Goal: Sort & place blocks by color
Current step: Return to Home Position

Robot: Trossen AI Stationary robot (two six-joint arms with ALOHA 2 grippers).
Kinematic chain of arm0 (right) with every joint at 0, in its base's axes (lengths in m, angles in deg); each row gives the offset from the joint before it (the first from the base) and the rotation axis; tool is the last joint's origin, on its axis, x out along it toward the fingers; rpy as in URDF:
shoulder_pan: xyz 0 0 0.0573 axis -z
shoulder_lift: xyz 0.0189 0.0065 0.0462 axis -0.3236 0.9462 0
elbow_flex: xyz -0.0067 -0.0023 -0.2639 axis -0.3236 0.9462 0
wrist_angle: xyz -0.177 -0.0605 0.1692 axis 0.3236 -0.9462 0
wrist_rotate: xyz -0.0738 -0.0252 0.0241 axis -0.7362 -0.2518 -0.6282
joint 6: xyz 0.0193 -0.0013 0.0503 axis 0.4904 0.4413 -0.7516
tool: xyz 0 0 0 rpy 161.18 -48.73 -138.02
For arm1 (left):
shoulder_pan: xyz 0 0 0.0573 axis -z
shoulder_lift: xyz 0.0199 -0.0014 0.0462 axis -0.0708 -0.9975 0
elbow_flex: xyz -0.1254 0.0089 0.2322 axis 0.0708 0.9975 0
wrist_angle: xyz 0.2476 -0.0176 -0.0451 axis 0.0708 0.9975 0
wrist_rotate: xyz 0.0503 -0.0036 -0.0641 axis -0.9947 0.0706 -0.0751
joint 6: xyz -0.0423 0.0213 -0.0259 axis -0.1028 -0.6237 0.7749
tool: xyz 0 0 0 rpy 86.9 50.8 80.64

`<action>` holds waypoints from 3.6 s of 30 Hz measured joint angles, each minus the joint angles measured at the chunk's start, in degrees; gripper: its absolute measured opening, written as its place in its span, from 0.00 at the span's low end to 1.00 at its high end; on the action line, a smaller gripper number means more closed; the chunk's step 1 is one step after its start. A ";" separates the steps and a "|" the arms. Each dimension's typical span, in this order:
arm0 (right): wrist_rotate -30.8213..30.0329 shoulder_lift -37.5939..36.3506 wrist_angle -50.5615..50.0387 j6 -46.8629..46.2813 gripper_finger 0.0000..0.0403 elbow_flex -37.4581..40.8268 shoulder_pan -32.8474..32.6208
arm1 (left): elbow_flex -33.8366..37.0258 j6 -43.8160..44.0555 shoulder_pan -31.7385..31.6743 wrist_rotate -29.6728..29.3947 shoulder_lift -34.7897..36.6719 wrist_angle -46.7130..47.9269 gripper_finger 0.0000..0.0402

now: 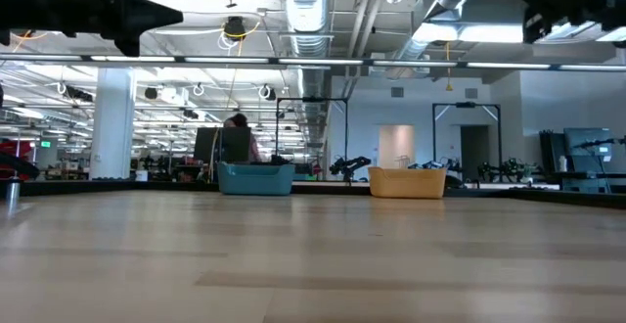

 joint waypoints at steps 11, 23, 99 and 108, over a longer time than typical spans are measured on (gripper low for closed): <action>-1.28 -3.34 2.64 1.16 0.01 7.12 -2.12 | 7.74 0.90 0.09 0.89 8.22 -3.07 0.00; 2.44 -2.74 8.48 -5.09 0.00 13.45 1.50 | 9.44 1.18 0.11 4.42 13.46 3.82 0.00; 0.61 1.47 2.18 -5.94 0.06 13.64 -0.36 | 9.68 5.07 1.92 7.40 13.33 8.72 0.00; 0.62 1.47 2.18 -5.94 0.06 13.64 -0.36 | 9.68 5.07 1.92 7.39 13.31 8.71 0.00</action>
